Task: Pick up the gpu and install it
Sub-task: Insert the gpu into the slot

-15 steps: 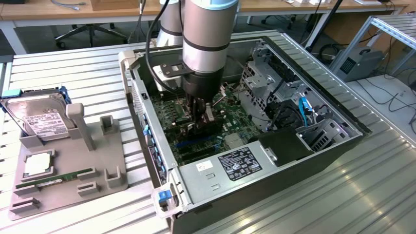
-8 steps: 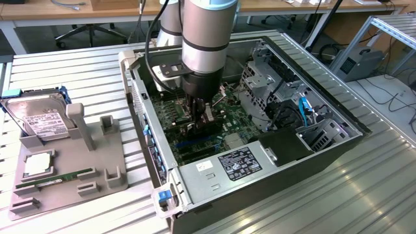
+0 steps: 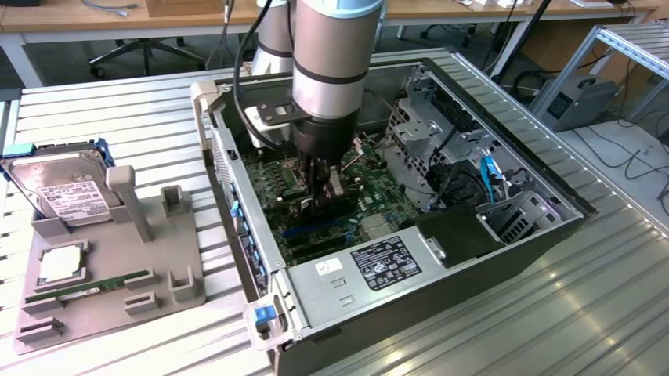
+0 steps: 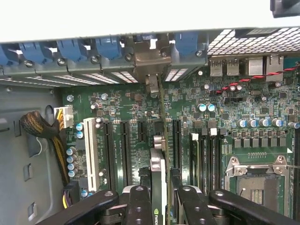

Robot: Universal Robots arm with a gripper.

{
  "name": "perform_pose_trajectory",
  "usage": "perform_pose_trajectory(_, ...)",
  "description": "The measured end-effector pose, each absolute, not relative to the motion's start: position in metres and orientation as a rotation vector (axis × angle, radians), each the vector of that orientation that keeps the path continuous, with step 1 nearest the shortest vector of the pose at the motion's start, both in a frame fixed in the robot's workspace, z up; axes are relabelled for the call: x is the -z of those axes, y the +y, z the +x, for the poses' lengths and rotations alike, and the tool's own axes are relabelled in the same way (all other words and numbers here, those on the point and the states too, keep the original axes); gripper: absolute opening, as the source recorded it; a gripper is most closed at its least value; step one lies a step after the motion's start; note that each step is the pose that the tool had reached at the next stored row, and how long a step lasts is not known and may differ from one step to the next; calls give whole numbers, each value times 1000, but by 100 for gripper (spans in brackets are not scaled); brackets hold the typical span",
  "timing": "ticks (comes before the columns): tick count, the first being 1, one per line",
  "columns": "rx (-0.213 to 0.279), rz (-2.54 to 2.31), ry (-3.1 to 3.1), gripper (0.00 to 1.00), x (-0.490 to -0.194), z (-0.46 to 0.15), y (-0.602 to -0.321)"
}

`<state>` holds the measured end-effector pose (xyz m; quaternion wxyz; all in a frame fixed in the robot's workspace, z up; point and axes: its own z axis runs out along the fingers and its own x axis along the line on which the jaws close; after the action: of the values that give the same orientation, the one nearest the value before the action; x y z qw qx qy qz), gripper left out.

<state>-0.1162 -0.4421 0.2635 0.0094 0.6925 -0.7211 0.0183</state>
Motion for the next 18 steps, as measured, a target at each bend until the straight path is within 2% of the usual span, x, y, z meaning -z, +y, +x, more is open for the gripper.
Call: perform_pose_trajectory(18,-56,2163,-2253,27,-260,-116,-442)
